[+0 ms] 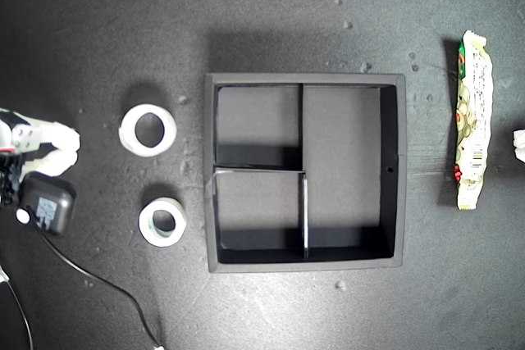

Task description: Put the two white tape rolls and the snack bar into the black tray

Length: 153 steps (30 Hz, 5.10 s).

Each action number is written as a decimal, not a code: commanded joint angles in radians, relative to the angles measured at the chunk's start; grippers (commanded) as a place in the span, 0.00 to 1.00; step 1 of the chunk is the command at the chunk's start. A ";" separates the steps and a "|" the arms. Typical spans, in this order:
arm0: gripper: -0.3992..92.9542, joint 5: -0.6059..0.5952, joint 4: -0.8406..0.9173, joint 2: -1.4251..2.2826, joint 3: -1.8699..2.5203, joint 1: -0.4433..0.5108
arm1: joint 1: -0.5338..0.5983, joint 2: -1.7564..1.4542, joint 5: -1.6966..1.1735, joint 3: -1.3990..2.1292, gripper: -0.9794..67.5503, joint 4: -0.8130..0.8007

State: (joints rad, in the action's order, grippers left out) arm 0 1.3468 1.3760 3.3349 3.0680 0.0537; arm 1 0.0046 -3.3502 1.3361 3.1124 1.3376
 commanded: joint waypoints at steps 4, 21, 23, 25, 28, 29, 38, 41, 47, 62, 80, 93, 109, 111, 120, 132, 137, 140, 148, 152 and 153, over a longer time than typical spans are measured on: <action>0.01 -0.009 0.020 0.052 0.071 -0.003 | 0.002 -0.002 -0.006 0.011 0.03 0.003; 0.01 -0.009 0.020 0.052 0.071 -0.003 | 0.002 -0.002 -0.006 0.011 0.03 0.003; 0.01 -0.009 0.020 0.052 0.071 -0.003 | 0.002 -0.002 -0.006 0.011 0.03 0.003; 0.01 -0.009 0.020 0.052 0.071 -0.003 | 0.002 -0.002 -0.006 0.011 0.03 0.003; 0.01 -0.009 0.020 0.052 0.071 -0.003 | 0.002 -0.002 -0.006 0.011 0.03 0.003; 0.01 -0.009 0.020 0.052 0.071 -0.003 | 0.002 -0.002 -0.006 0.011 0.03 0.003; 0.01 0.029 0.020 0.052 0.071 -0.003 | 0.002 -0.002 -0.006 0.011 0.03 0.003; 0.01 0.087 0.020 0.052 0.071 -0.003 | 0.002 -0.002 -0.006 0.011 0.03 0.003; 0.01 0.091 0.020 0.052 0.071 -0.003 | -0.017 -0.002 -0.006 0.011 0.04 0.003; 0.00 0.242 -0.058 0.052 0.071 0.023 | -0.083 -0.002 0.028 0.011 0.01 -0.121; 0.08 -0.173 -0.657 0.052 -0.008 0.040 | -0.166 0.006 -0.383 -0.081 0.01 -0.675; 0.11 -0.239 -0.767 -0.624 -0.411 0.025 | -0.049 0.489 -0.681 -0.526 0.26 -0.801; 0.11 -0.215 -0.548 -1.353 -0.890 0.003 | 0.072 1.301 -0.948 -1.239 0.30 -0.198; 0.11 -0.209 -0.525 -1.355 -0.890 -0.003 | 0.087 1.301 -0.945 -1.215 0.30 -0.196; 0.11 -0.206 -0.506 -1.399 -0.899 -0.011 | 0.098 1.301 -0.933 -1.172 0.31 -0.196; 0.11 -0.275 -0.548 -1.603 -0.977 -0.071 | 0.020 1.308 -0.959 -1.031 0.38 -0.227; 0.05 -0.308 -0.535 -1.695 -1.042 -0.095 | -0.041 1.308 -0.997 -0.930 0.33 -0.288; 0.02 -0.318 -0.491 -1.712 -1.078 -0.098 | -0.060 1.325 -1.005 -0.904 0.32 -0.288; 0.01 -0.325 -0.357 -1.678 -1.170 -0.067 | -0.081 1.540 -1.023 -0.976 0.31 -0.276; 0.00 -0.313 -0.330 -1.631 -1.177 -0.051 | -0.086 1.542 -1.012 -0.954 0.30 -0.293; 0.00 -0.313 -0.319 -1.618 -1.181 -0.048 | -0.086 1.543 -1.011 -0.951 0.29 -0.298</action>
State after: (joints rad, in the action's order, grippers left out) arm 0 1.0247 1.0370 1.6506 1.9405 -0.0061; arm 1 -0.0706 -1.8086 0.3958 2.1783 1.0569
